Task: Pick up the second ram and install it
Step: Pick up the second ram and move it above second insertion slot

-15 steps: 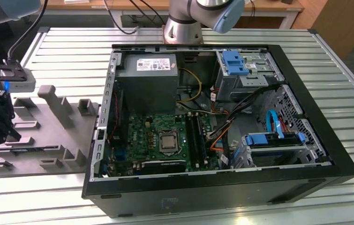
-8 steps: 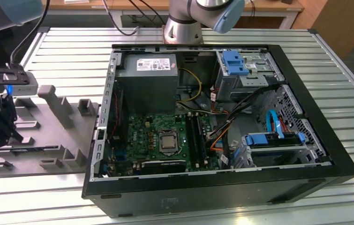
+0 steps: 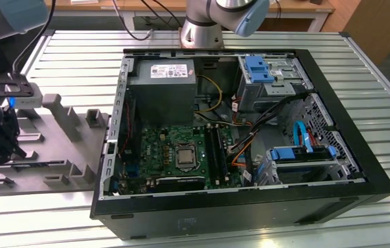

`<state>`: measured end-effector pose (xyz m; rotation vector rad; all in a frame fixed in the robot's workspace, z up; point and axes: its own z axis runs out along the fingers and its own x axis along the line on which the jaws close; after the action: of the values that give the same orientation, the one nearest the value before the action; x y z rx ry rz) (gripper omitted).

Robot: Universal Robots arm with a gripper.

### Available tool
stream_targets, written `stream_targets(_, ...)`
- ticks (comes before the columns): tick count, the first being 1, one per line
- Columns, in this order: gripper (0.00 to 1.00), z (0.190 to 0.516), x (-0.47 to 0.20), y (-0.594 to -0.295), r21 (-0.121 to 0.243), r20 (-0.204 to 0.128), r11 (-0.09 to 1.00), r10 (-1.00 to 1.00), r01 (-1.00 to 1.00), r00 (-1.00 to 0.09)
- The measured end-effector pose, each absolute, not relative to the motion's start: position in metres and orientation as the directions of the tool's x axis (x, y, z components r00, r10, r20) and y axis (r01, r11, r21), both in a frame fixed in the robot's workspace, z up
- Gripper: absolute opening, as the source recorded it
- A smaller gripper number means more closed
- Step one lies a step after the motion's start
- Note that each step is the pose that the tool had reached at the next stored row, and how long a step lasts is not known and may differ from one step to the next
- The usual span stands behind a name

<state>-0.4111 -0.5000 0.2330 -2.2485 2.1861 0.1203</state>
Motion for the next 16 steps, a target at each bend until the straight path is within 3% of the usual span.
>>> stream_targets(16,0.11,0.216,-0.415,-0.5,0.051,-0.057,-0.03,-0.998,-0.998,0.027)
